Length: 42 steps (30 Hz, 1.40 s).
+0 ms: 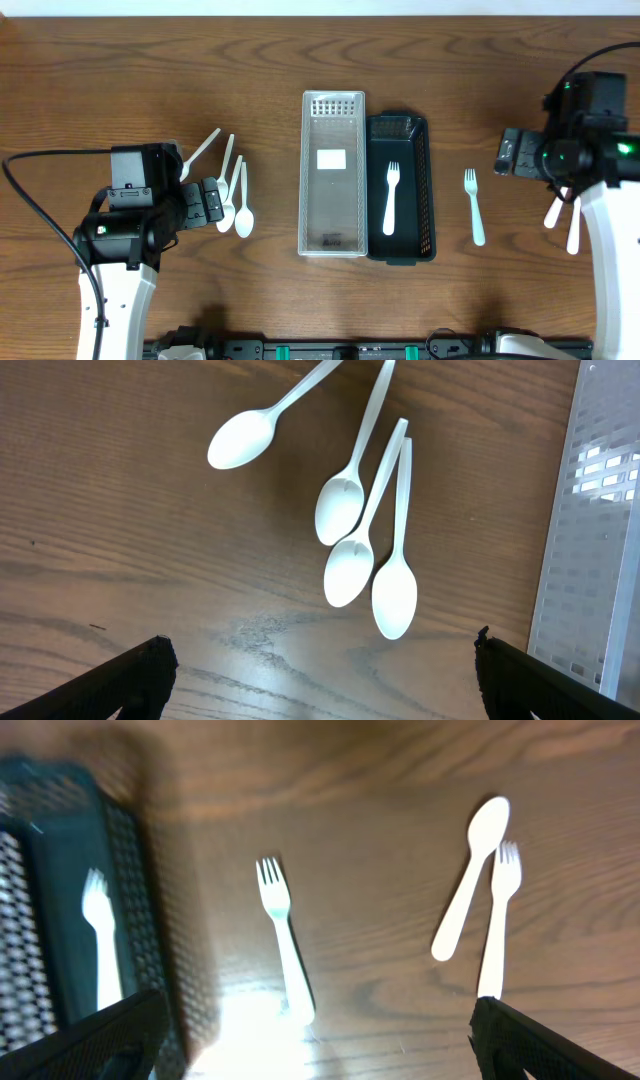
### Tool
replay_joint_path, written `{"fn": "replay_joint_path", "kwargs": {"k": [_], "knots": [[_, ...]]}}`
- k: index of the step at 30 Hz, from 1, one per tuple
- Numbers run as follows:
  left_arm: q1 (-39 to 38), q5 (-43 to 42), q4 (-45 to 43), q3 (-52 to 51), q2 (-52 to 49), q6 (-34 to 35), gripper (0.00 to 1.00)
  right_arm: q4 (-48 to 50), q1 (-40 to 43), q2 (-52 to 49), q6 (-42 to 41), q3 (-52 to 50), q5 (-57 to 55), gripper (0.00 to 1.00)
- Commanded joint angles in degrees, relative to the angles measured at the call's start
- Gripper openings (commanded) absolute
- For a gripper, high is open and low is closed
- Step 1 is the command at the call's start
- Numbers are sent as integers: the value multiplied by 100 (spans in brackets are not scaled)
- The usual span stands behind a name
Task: Pack container
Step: 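Move the right gripper back and grasp the next white fork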
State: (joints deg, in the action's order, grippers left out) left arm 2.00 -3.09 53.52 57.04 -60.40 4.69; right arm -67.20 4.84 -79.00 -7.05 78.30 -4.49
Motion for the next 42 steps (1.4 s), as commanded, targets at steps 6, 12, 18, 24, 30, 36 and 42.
{"fn": "replay_joint_path", "kwargs": {"k": [6, 12, 18, 24, 30, 36, 42], "knots": [[17, -57, 0, 105, -22, 37, 97, 203, -2, -1272, 699, -400, 201, 99], [17, -57, 0, 105, -22, 37, 97, 315, -4, -2181, 798, -496, 192, 99], [17, -57, 2, 105, -22, 37, 97, 485, -4, -2787, 828, -498, 173, 99], [17, -57, 0, 105, -22, 37, 97, 662, -81, -3171, 1014, -498, 94, 99], [17, -57, 0, 105, -22, 37, 97, 811, -302, -3440, 1102, -498, -262, 99], [17, -57, 0, 105, -22, 37, 98, 874, -437, -3681, 1095, -509, -280, 99], [17, -57, 2, 105, -22, 37, 97, 874, -452, -3718, 1069, -514, -278, 85]]}}
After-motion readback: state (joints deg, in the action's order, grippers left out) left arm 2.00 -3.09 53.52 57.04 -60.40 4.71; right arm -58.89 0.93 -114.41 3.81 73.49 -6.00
